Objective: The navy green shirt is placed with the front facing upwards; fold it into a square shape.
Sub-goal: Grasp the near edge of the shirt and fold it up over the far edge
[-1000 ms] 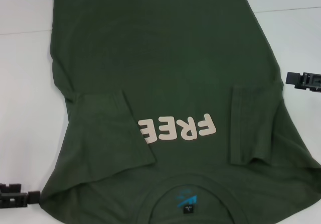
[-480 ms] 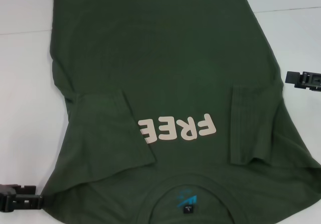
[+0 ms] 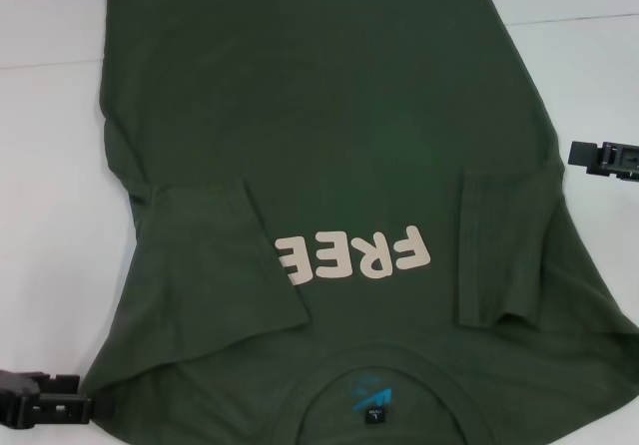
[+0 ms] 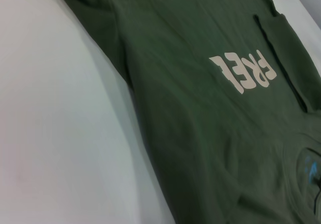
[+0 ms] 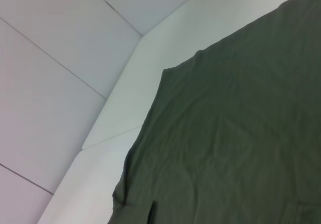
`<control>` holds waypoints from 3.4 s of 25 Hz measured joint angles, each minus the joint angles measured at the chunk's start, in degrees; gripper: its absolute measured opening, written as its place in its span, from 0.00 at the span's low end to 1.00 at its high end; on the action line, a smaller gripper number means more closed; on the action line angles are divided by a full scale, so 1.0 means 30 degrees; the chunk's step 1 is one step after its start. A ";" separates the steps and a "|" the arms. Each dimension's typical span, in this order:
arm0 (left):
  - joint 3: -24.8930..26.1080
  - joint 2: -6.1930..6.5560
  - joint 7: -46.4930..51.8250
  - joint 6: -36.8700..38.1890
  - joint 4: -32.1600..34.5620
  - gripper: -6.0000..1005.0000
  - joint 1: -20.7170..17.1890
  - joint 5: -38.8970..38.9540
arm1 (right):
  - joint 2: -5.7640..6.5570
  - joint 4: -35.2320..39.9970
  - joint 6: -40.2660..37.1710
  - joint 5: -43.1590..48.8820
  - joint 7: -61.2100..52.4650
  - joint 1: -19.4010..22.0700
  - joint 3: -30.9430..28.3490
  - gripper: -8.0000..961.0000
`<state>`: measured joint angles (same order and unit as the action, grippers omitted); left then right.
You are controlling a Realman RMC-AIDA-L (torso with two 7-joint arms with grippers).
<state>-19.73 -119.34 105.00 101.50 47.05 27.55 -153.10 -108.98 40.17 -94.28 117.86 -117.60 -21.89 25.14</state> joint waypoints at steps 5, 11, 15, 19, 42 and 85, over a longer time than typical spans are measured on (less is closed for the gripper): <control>-0.0024 -0.0006 -0.0023 0.0000 -0.0066 0.90 0.0017 0.0000 | 0.0000 -0.0001 -0.0001 0.0001 0.0001 0.0000 0.0000 0.92; -0.0023 -0.0007 -0.0039 -0.0002 -0.0071 0.87 -0.0004 -0.0001 | 0.0001 -0.0001 -0.0007 -0.0004 0.0002 0.0001 0.0000 0.92; -0.0015 -0.0007 -0.0046 -0.0083 -0.0071 0.81 -0.0012 0.0000 | 0.0000 -0.0001 -0.0009 -0.0017 0.0002 0.0001 0.0000 0.92; -0.0012 -0.0007 -0.0051 -0.0206 -0.0094 0.78 -0.0005 0.0000 | 0.0001 -0.0001 -0.0005 -0.0029 0.0002 0.0000 0.0000 0.92; -0.0814 -0.0052 -0.0029 -0.0272 -0.0159 0.72 0.0074 0.0105 | 0.0001 -0.0001 0.0169 -0.0030 0.0002 -0.0001 0.0000 0.92; -0.1397 -0.0059 0.0404 -0.0649 -0.0400 0.02 0.0240 0.0197 | 0.0170 -0.0030 -0.0078 0.0520 -0.0122 0.0390 0.0141 0.92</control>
<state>-23.93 -119.52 106.21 99.55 45.86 28.27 -152.51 -108.47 40.08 -94.52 119.42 -117.97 -20.72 25.56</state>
